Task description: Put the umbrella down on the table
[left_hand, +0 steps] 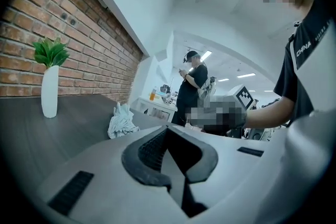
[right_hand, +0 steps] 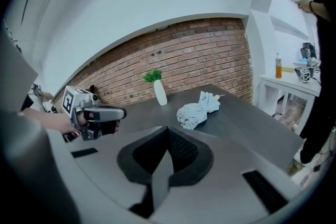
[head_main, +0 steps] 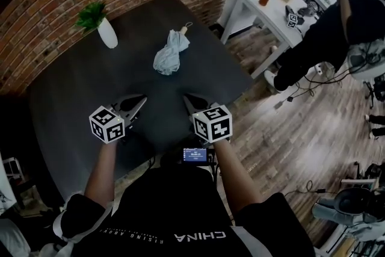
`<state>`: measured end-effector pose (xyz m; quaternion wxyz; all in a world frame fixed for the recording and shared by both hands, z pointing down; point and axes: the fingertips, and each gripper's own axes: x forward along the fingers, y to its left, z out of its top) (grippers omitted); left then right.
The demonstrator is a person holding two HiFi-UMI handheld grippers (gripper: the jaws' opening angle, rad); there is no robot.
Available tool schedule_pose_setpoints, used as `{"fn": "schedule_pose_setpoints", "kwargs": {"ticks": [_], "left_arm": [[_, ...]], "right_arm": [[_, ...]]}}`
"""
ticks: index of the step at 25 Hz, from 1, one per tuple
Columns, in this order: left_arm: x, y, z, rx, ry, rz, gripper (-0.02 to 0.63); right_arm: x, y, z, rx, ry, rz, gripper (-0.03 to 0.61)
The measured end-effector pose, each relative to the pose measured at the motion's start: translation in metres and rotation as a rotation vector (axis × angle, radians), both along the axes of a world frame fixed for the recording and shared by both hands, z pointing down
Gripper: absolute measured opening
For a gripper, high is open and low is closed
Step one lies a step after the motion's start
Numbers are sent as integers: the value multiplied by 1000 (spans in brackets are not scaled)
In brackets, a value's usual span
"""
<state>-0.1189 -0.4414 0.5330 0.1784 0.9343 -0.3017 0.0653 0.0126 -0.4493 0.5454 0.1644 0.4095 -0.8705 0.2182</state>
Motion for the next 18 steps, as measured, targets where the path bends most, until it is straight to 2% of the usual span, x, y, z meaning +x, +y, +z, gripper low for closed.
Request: {"fn": "schedule_pose_setpoints", "kwargs": {"ticks": [5, 18], "left_arm": [[-1, 24, -9, 20, 57, 10, 3], [13, 54, 5, 42, 4, 57, 3]], "right_arm": [[3, 17, -3, -8, -38, 51, 8], [4, 38, -5, 13, -21, 62, 8]]}}
